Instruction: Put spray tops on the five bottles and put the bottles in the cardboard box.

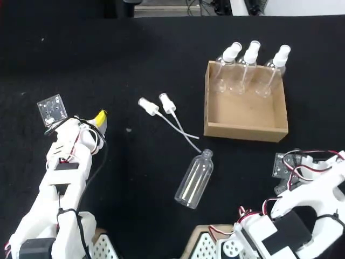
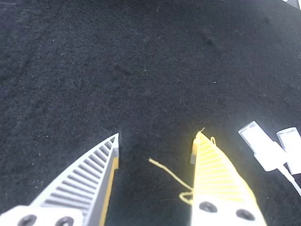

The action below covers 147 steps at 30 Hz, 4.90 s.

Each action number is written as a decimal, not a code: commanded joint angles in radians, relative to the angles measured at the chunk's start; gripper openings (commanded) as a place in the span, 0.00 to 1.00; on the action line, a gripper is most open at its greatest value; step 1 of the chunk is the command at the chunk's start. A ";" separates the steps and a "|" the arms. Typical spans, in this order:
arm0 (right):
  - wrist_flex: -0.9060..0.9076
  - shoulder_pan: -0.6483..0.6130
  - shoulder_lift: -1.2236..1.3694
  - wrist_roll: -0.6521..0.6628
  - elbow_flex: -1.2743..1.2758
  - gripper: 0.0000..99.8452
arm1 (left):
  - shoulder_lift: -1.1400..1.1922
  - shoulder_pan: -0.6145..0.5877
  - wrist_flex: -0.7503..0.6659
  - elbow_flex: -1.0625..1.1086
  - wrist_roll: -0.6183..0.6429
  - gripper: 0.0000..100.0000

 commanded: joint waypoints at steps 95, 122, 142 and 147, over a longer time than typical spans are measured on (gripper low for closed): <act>0.095 -0.804 -1.141 -2.059 0.217 0.01 | -0.023 0.196 0.358 -0.206 -0.212 0.25; -0.126 -0.950 -1.647 -2.364 0.794 0.01 | 0.407 0.404 0.862 -0.782 -0.204 0.25; -0.121 -0.950 -1.647 -2.358 0.796 0.01 | 0.419 0.374 0.595 -0.871 0.192 0.25; -0.121 -0.950 -1.647 -2.358 0.796 0.01 | 0.419 0.355 0.502 -0.799 0.192 0.25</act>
